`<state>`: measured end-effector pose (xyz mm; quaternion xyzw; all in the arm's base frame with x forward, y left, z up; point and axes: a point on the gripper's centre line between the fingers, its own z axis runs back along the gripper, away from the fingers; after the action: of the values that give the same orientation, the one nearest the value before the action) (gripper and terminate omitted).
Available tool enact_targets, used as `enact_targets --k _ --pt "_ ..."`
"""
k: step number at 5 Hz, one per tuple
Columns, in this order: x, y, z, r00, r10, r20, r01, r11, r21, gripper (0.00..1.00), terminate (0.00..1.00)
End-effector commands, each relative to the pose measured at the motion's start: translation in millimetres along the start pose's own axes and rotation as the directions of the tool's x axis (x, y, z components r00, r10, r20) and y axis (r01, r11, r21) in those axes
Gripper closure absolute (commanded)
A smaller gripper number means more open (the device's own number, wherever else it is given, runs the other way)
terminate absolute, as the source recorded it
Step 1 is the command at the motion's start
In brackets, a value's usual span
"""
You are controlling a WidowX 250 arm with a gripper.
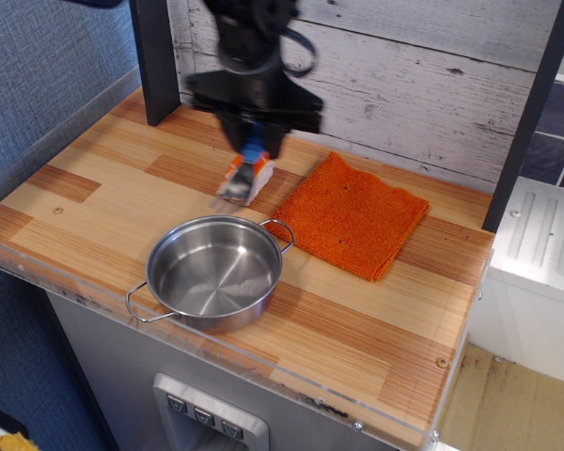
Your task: Put the fork to the right of the napkin.
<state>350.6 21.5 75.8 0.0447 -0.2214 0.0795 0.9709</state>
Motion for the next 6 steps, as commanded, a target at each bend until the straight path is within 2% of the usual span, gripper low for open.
enact_targets --k 1,3,6 --pt "-18 -90 29 0.975 -0.201 0.09 0.209 0.974 -0.09 1.0 0.0" --pt "-48 -133 25 0.955 -0.287 0.071 0.295 0.943 -0.153 1.0 0.0" --pt "-70 -119 -1 0.959 -0.282 0.006 0.28 0.952 -0.119 1.0 0.0"
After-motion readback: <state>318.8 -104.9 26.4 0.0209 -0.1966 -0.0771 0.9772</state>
